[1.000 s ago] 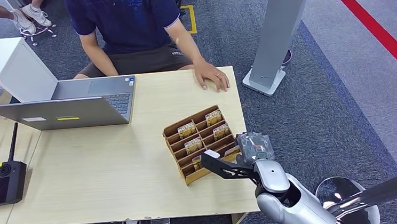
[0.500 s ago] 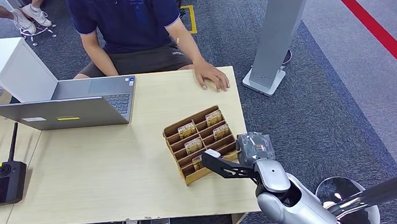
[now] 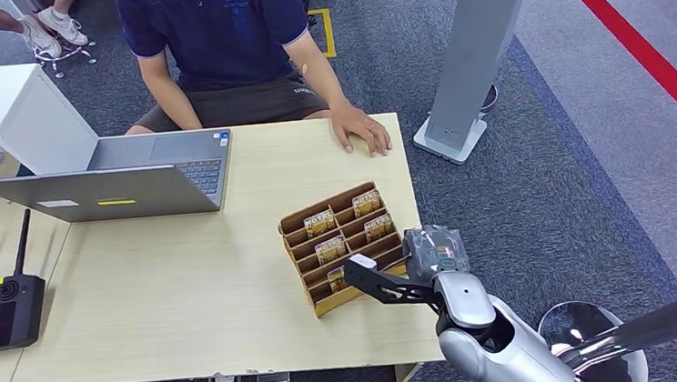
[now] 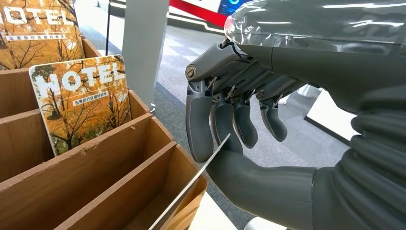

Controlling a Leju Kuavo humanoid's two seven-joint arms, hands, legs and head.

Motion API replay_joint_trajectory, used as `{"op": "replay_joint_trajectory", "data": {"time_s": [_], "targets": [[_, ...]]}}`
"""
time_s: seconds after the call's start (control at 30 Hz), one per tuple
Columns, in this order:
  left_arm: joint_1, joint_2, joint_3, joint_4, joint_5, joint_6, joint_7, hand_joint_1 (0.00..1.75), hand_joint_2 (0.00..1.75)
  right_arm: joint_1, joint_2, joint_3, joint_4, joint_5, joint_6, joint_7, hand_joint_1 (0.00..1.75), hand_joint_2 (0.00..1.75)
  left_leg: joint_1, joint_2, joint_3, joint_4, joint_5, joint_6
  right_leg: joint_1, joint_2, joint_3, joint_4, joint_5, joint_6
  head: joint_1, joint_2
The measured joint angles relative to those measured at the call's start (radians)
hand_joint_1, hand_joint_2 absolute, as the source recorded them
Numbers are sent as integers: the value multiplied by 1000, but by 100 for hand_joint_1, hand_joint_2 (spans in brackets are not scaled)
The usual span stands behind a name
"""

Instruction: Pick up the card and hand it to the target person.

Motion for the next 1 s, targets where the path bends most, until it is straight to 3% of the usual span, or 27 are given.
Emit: {"op": "replay_joint_trajectory", "data": {"time_s": [0.3,0.53,1.0], "targets": [[11,0,0,0,31,6,-21,0,0,-2,1,-6,-18,-46,-72,-74,134,175,0,0,0,0,0,0,0,0,0,0,0,0,0,0],[19,0,0,0,33,16,-27,0,0,0,-5,-44,-118,-92,-152,-102,134,175,0,0,0,0,0,0,0,0,0,0,0,0,0,0],[21,0,0,0,38,18,-27,0,0,4,-24,-113,-255,-188,-198,-129,134,175,0,0,0,0,0,0,0,0,0,0,0,0,0,0]]}}
